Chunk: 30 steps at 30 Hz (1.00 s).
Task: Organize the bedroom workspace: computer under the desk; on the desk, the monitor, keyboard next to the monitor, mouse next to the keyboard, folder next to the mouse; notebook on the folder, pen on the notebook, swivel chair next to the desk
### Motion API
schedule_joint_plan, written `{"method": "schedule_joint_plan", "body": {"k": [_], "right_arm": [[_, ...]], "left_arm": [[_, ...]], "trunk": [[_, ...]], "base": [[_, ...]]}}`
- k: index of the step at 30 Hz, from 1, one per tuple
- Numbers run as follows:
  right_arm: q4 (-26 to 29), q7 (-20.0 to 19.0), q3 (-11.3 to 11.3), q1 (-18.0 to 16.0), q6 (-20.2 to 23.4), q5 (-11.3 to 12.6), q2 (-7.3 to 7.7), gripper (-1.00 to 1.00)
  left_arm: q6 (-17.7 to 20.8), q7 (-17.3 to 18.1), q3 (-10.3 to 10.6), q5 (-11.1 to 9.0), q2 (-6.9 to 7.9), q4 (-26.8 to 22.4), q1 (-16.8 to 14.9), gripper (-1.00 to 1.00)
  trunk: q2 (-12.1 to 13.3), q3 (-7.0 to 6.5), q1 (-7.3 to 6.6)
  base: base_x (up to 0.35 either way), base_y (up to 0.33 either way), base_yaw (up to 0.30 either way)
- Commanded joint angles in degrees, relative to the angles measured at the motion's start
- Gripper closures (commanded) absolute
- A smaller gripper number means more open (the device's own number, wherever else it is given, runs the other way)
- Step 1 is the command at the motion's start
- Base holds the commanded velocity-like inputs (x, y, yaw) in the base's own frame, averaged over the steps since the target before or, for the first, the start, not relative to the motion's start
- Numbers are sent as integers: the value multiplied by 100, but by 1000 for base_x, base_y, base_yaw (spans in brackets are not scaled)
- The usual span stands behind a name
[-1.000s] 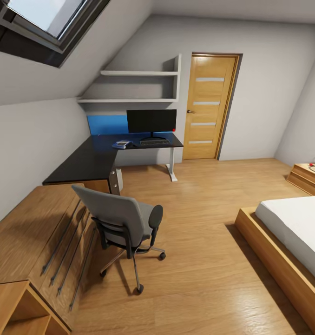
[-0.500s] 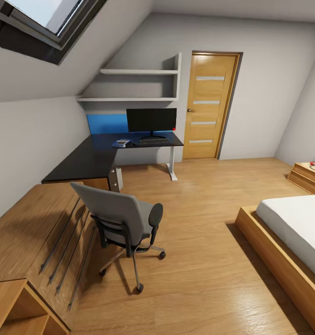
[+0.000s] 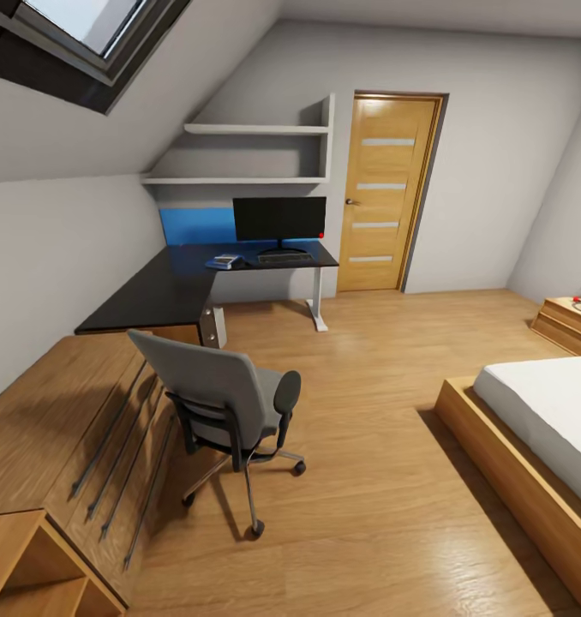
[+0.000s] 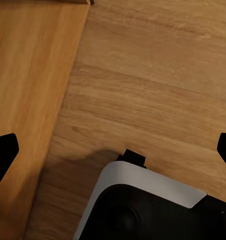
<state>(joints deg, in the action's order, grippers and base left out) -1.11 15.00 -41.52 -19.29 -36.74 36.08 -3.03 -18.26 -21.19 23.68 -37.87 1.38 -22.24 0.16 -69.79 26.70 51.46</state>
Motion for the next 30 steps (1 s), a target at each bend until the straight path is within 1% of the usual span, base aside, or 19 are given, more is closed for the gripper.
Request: {"method": "schedule_joint_plan", "body": {"k": [1, 30], "right_arm": [[-12, 39, -48, -5, -9, 4, -5, -100], [-12, 39, -49, -5, -9, 4, -5, -100]], "left_arm": [[-13, -43, 49, -41, 5, -16, 1, -100], [-27, -53, 62, -43, -46, -17, 1, -100]], "trunk": [[-45, 23, 23], [-1208, 544, 660]], "base": [[0, 0, 0], [0, 0, 0]]}}
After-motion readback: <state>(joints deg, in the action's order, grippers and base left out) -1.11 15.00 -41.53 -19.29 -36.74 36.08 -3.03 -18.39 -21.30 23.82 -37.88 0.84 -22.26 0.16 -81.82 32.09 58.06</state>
